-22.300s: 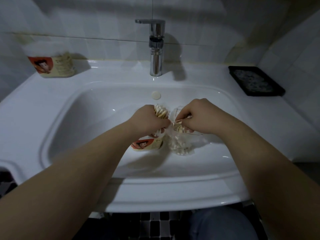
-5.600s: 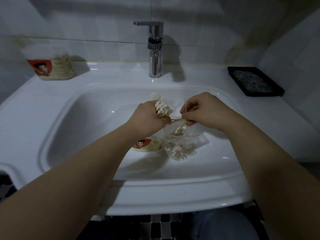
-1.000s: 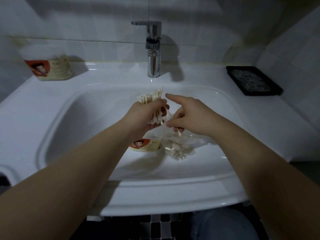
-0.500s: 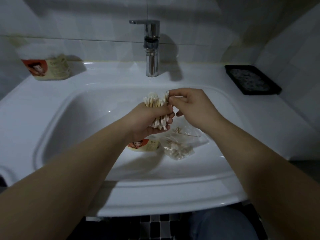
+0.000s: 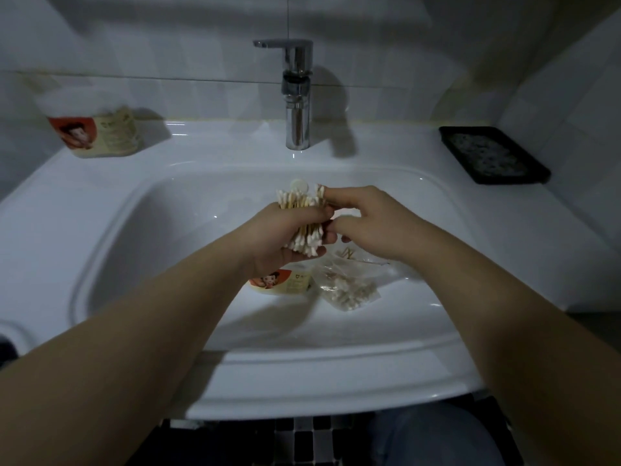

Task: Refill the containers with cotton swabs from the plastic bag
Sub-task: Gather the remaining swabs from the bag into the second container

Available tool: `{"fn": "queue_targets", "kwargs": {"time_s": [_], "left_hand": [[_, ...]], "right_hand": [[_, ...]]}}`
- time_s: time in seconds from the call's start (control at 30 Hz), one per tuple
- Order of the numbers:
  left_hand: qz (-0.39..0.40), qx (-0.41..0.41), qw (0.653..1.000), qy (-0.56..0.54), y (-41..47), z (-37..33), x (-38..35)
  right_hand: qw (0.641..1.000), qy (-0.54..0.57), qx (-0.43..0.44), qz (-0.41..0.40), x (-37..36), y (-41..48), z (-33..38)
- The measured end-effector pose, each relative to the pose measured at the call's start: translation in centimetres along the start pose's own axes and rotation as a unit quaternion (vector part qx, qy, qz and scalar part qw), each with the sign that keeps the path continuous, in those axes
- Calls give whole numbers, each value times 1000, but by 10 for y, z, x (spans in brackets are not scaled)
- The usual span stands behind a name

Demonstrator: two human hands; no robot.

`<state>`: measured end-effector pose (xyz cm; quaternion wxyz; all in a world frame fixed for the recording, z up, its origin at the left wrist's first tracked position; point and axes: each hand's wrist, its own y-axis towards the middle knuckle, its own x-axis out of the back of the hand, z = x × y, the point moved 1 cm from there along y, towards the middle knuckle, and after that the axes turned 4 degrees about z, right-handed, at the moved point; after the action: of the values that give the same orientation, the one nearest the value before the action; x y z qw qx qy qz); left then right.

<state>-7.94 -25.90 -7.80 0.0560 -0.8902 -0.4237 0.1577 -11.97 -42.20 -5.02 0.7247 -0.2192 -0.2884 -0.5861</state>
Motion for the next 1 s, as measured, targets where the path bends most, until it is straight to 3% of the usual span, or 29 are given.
{"fn": "queue_targets", "kwargs": {"time_s": [0.23, 0.3, 0.37, 0.5, 0.77, 0.9, 1.0], "left_hand": [[5, 18, 999, -41, -1, -5, -2], [3, 24, 999, -37, -1, -3, -1], [14, 24, 998, -49, -1, -4, -1], [17, 27, 998, -55, 0, -4, -1], [5, 32, 996, -78, -2, -7, -3], [7, 30, 993, -110, -2, -6, -1], [14, 40, 993, -108, -3, -6, -1]], "right_hand": [[992, -110, 42, 42, -6, 1, 0], [985, -165, 56, 14, -4, 2, 0], [984, -163, 65, -11, -4, 2, 0], [994, -101, 35, 27, -5, -1, 4], [988, -134, 75, -21, -5, 2, 7], [978, -195, 61, 28, -12, 2, 6], [964, -255, 79, -3, -15, 9, 6]]}}
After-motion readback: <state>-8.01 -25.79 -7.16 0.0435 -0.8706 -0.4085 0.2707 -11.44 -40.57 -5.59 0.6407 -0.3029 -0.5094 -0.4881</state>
